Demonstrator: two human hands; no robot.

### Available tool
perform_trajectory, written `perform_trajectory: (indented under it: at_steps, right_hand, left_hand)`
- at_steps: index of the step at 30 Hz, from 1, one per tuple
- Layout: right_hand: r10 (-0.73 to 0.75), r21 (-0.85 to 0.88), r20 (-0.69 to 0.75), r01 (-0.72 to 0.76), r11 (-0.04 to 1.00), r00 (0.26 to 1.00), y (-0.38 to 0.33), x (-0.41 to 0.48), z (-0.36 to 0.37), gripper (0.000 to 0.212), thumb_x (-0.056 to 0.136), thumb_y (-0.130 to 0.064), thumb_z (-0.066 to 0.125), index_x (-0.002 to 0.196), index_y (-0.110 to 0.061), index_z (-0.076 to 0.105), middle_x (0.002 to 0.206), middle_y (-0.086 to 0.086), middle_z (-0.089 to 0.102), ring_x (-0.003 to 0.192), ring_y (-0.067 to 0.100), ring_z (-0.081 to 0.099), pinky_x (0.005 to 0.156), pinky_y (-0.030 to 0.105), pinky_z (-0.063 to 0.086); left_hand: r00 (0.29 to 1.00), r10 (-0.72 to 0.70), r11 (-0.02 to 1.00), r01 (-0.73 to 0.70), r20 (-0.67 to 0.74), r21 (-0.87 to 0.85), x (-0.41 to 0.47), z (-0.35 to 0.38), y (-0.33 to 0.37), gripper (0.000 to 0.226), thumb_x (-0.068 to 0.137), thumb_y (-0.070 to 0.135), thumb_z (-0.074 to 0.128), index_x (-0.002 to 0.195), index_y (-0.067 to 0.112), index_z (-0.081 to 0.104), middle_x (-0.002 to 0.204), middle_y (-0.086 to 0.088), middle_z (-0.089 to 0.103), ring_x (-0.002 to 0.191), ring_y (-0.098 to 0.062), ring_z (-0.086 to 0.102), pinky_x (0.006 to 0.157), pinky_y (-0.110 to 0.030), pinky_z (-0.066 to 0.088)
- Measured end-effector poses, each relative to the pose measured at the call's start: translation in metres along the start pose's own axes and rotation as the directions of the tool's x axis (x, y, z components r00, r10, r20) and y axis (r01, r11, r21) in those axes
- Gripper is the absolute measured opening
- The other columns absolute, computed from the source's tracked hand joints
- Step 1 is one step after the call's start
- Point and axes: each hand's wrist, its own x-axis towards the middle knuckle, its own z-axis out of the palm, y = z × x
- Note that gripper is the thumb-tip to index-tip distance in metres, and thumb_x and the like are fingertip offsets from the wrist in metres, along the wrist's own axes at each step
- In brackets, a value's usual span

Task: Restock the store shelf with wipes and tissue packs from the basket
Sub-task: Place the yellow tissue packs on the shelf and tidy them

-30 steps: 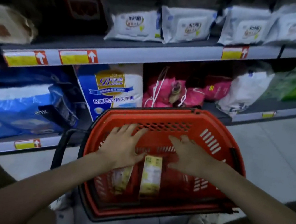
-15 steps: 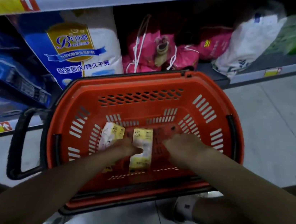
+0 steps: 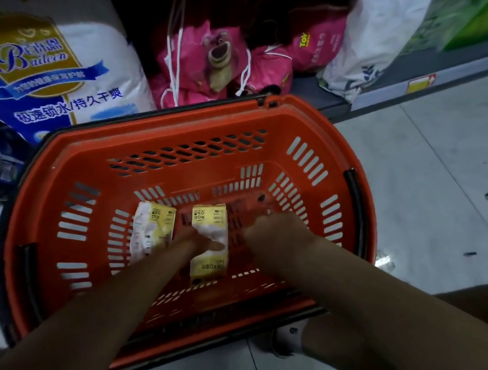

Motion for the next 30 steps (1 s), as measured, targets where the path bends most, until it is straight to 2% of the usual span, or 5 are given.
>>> perform_trajectory:
  at_steps: [3,13,21,25,30]
  right_hand:
    - [0.044,0.026,0.031,-0.045,0.999,0.999,0.0,0.001,0.006,0.039,0.105,-0.02,0.047,0.144,-0.022,0.046,0.128,0.011,0.066,0.115,0.027,0.066,0.095,0.041,0.053]
    - [0.043,0.017,-0.008,-0.043,0.999,0.999,0.001,0.002,0.006,0.043,0.106,-0.021,0.047,0.148,-0.025,0.043,0.127,0.011,0.066,0.115,0.028,0.066,0.096,0.042,0.052]
    - [0.118,0.09,0.01,-0.118,0.989,0.993,-0.011,0.02,-0.001,0.027,0.1,-0.024,0.058,0.126,-0.018,0.062,0.13,0.005,0.065,0.12,0.026,0.062,0.091,0.036,0.049]
    - [0.138,0.057,-0.014,-0.137,0.989,0.99,-0.014,0.023,-0.013,0.025,0.1,-0.023,0.059,0.124,-0.02,0.062,0.126,0.004,0.064,0.115,0.026,0.063,0.084,0.038,0.05]
    - [0.144,0.077,-0.047,-0.14,0.987,0.988,-0.016,0.018,-0.029,0.028,0.098,-0.016,0.059,0.125,-0.018,0.062,0.122,0.005,0.065,0.11,0.028,0.065,0.072,0.036,0.045]
  left_hand:
    - [0.998,-0.034,0.994,0.028,0.051,0.107,0.087,0.015,-0.021,0.164,0.021,0.099,0.071,0.16,0.019,0.036,0.165,-0.007,0.036,0.143,-0.032,0.046,0.105,-0.036,0.043]
    - [0.998,-0.067,0.998,0.067,-0.002,-0.016,0.002,-0.005,0.019,0.094,0.071,0.051,0.09,0.145,0.006,0.055,0.146,-0.018,0.057,0.135,-0.037,0.055,0.112,-0.046,0.046]
    - [0.974,0.073,0.978,-0.027,-0.215,0.208,-0.025,-0.037,0.016,0.1,0.059,0.037,0.087,0.149,0.022,0.047,0.132,-0.007,0.065,0.104,-0.024,0.068,0.071,-0.028,0.049]
    - [0.973,0.101,0.974,-0.055,-0.206,0.218,-0.076,-0.072,0.029,0.038,0.082,0.03,0.083,0.073,0.017,0.048,0.07,0.001,0.053,0.06,-0.013,0.053,0.062,-0.027,0.043]
    - [0.956,0.223,0.937,-0.156,-0.192,0.313,-0.132,-0.118,0.032,0.048,0.072,0.052,0.083,0.094,0.012,0.067,0.084,0.0,0.066,0.073,-0.016,0.061,0.06,-0.031,0.047]
